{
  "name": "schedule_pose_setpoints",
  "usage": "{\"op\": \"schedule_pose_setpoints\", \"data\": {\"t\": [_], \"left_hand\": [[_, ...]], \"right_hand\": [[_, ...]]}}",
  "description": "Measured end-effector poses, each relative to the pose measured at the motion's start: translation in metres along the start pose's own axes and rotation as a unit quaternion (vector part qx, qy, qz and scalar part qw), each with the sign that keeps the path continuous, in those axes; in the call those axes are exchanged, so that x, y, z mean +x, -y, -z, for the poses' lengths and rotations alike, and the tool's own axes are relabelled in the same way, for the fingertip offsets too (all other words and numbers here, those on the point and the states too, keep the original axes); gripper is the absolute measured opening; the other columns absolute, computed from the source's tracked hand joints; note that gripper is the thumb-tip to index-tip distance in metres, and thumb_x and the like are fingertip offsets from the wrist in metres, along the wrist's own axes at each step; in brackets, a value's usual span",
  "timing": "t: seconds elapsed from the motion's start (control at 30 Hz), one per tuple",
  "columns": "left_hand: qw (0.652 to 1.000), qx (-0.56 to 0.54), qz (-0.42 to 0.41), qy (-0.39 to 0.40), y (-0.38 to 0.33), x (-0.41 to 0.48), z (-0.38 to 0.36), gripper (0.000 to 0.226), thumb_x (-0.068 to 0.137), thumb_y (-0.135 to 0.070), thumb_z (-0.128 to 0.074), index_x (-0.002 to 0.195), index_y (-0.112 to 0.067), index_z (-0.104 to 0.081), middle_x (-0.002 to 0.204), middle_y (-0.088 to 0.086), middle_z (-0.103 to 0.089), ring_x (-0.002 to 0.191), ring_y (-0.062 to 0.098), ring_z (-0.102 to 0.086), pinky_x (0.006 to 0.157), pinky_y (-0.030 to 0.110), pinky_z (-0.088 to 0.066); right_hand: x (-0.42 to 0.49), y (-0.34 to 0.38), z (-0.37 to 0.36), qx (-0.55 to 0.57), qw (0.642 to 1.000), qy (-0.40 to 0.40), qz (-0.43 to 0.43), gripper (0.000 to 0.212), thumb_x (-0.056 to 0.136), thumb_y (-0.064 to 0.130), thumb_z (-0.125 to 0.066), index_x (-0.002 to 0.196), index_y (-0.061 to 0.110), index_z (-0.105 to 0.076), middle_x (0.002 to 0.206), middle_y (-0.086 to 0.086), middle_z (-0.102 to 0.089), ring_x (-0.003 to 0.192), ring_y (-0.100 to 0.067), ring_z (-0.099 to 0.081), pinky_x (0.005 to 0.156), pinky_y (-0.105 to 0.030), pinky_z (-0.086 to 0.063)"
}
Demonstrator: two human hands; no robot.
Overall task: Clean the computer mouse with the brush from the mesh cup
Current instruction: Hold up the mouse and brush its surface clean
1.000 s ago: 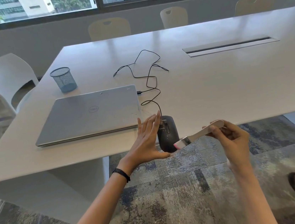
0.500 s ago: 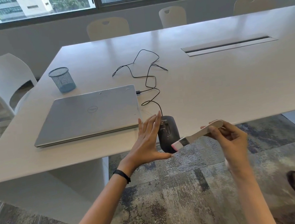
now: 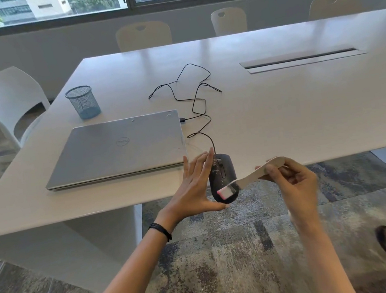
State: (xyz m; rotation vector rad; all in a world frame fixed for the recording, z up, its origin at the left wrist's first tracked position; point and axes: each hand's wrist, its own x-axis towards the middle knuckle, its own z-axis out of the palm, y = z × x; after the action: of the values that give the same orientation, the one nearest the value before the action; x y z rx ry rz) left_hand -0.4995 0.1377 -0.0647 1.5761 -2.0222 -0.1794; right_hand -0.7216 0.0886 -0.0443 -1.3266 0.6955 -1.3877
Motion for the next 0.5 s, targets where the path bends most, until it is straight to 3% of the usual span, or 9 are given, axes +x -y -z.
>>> {"op": "schedule_pose_setpoints", "data": {"t": [0.1, 0.27, 0.37, 0.5], "left_hand": [[1.000, -0.003, -0.005, -0.003, -0.003, 0.000, 0.000, 0.133, 0.062, -0.063, -0.074, 0.146, -0.011, 0.015, 0.152, 0.009, -0.018, 0.143, 0.017, -0.005, 0.114, 0.055, 0.012], [1.000, -0.006, 0.005, 0.003, -0.002, 0.000, 0.001, 0.136, 0.061, -0.060, -0.077, 0.145, -0.008, 0.016, 0.151, 0.012, -0.021, 0.143, 0.022, -0.010, 0.114, 0.059, 0.008], [0.999, -0.029, 0.016, 0.020, 0.000, -0.002, 0.001, 0.137, 0.061, -0.056, -0.079, 0.145, -0.007, 0.017, 0.150, 0.012, -0.022, 0.143, 0.022, -0.011, 0.114, 0.059, 0.007], [0.998, -0.053, 0.019, 0.040, 0.000, 0.000, 0.001, 0.138, 0.063, -0.056, -0.078, 0.144, -0.010, 0.023, 0.152, 0.008, -0.020, 0.145, 0.019, -0.008, 0.114, 0.055, 0.012]], "right_hand": [[-0.001, -0.003, -0.004, -0.022, 1.000, -0.008, -0.009, 0.015, 0.076, 0.024, -0.072, 0.087, 0.033, -0.076, 0.082, 0.007, -0.077, 0.079, -0.009, -0.073, 0.073, -0.022, -0.058], [0.007, 0.001, 0.018, -0.015, 0.995, -0.095, -0.034, 0.013, 0.075, 0.026, -0.072, 0.087, 0.030, -0.075, 0.083, 0.007, -0.076, 0.080, -0.013, -0.073, 0.081, -0.035, -0.058], [0.008, 0.011, 0.020, 0.009, 0.995, -0.091, 0.030, 0.014, 0.084, 0.021, -0.068, 0.098, 0.024, -0.068, 0.092, 0.003, -0.076, 0.090, -0.023, -0.072, 0.076, -0.034, -0.060], [0.001, 0.022, 0.001, 0.003, 0.991, -0.023, 0.131, 0.013, 0.091, 0.020, -0.064, 0.103, 0.023, -0.061, 0.099, 0.001, -0.075, 0.095, -0.023, -0.071, 0.071, -0.030, -0.060]]}}
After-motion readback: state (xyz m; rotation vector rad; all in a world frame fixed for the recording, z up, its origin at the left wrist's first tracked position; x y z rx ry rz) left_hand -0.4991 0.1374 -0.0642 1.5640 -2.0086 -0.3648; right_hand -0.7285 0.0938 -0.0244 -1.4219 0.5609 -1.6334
